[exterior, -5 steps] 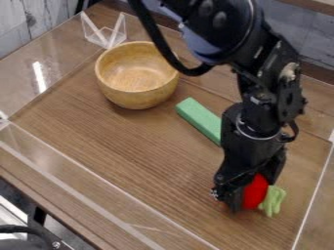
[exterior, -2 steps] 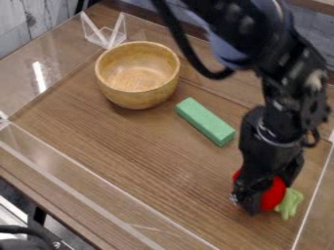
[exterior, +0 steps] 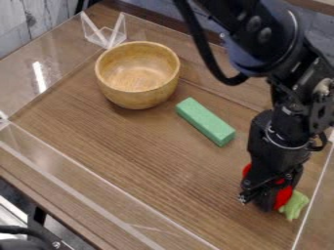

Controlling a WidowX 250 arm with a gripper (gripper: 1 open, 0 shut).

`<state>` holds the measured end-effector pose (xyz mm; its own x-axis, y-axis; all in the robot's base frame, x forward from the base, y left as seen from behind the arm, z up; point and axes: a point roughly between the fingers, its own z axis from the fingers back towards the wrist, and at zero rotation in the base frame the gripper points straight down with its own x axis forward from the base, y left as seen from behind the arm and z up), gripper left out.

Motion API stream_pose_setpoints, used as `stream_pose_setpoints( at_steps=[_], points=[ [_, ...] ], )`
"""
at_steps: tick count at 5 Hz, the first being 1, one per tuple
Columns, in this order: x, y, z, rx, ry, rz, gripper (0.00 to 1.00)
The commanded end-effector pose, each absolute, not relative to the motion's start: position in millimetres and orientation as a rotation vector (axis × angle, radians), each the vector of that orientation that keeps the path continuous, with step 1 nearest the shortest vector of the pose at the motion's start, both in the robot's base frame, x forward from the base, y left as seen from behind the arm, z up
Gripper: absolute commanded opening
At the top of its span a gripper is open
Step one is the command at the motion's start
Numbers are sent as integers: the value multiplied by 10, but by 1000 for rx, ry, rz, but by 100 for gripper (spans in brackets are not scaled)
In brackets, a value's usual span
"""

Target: Move the red fruit to the left side of the table

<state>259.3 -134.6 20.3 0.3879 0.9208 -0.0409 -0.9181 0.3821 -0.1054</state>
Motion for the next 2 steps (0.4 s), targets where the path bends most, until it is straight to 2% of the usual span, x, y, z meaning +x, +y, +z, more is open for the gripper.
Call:
stream_pose_setpoints(
  at_steps=[1,2],
  points=[
    [2701,-1305,484,-185,-49,1129,0],
    [2789,-1305,767,-229,-56,1095,0]
  ],
)
